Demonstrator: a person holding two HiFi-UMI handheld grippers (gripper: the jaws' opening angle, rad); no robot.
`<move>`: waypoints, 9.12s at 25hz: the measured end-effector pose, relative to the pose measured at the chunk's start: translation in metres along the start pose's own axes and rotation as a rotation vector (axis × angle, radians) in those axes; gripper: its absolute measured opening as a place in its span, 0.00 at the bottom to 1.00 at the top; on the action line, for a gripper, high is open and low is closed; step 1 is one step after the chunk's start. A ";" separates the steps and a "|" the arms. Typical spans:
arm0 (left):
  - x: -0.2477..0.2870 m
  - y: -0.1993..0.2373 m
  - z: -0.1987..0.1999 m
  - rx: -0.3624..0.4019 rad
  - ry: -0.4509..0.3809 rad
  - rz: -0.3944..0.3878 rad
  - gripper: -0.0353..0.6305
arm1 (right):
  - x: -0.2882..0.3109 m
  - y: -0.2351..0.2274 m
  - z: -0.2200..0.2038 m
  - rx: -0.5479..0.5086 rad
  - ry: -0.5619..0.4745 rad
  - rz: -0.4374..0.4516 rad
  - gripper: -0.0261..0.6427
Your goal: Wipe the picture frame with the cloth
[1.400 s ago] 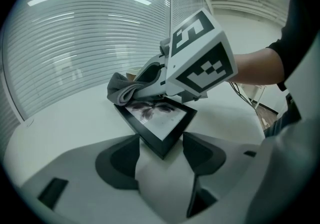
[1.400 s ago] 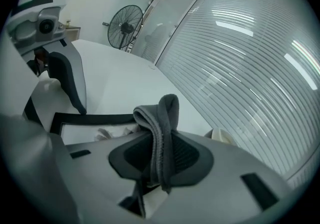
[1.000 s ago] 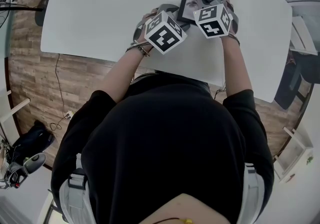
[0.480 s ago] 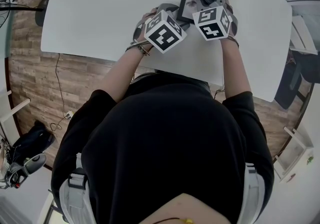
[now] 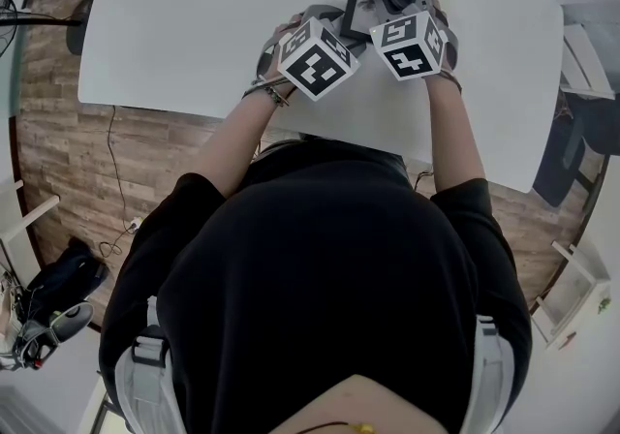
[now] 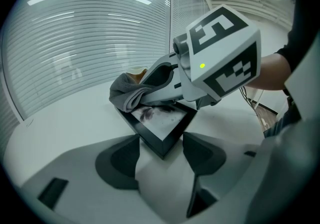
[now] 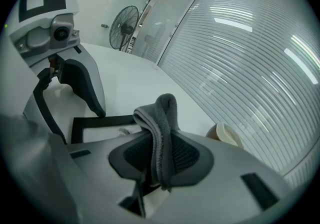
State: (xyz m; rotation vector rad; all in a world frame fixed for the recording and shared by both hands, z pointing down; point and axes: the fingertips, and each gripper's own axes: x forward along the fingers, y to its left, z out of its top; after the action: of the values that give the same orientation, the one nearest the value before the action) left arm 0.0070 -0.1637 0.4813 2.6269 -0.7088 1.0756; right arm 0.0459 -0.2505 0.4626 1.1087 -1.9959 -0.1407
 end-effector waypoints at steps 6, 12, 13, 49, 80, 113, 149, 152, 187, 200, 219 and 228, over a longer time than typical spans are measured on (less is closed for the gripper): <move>0.002 0.000 0.001 0.002 -0.001 0.001 0.48 | -0.002 0.004 -0.004 -0.015 0.011 0.014 0.19; 0.002 0.002 0.000 -0.001 0.001 -0.001 0.48 | -0.003 0.012 -0.005 -0.027 0.018 0.030 0.19; 0.002 0.002 0.000 -0.001 0.002 -0.001 0.48 | -0.003 0.012 -0.006 -0.022 0.018 0.033 0.19; 0.003 0.000 0.000 0.004 -0.004 0.008 0.48 | -0.022 0.031 -0.010 0.035 0.030 0.072 0.19; 0.003 0.006 -0.001 0.003 -0.004 0.003 0.48 | -0.033 0.045 -0.007 0.088 0.042 0.130 0.19; 0.003 0.005 -0.001 0.005 -0.005 0.007 0.48 | -0.049 0.062 -0.011 0.156 0.026 0.192 0.19; 0.003 0.007 -0.001 0.006 -0.009 0.010 0.48 | -0.065 0.064 -0.008 0.358 -0.012 0.306 0.19; 0.004 0.007 -0.001 0.008 -0.011 0.012 0.48 | -0.067 0.065 -0.007 0.382 -0.017 0.321 0.19; 0.003 0.005 0.000 0.012 -0.013 0.014 0.48 | -0.088 0.072 -0.003 0.558 -0.071 0.423 0.19; 0.001 0.005 0.001 0.015 -0.019 0.021 0.48 | -0.100 0.049 0.016 0.544 -0.122 0.426 0.19; -0.002 0.002 -0.001 0.011 -0.015 0.016 0.48 | 0.003 -0.020 0.055 0.135 -0.012 0.152 0.19; -0.001 0.001 0.001 0.011 -0.011 0.013 0.48 | 0.023 -0.001 0.035 0.070 0.026 0.153 0.19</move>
State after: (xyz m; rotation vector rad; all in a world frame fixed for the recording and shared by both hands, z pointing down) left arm 0.0064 -0.1640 0.4802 2.6424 -0.7251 1.0727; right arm 0.0154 -0.2782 0.4535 0.9913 -2.0676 0.0240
